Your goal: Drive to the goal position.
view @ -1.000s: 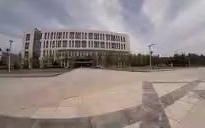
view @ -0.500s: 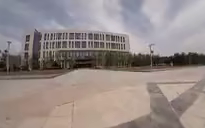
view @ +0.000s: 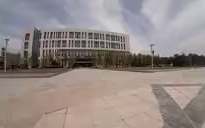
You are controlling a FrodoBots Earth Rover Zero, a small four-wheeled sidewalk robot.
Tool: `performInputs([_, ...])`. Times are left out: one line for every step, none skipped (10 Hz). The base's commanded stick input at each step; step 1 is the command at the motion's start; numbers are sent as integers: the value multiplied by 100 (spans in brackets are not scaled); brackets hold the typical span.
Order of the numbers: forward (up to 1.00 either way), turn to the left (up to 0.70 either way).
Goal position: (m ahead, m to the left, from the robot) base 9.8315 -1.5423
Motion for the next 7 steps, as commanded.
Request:
performInputs([70, 0])
performInputs([70, 0])
performInputs([70, 0])
performInputs([70, 0])
performInputs([70, 0])
performInputs([70, 0])
performInputs([70, 0])
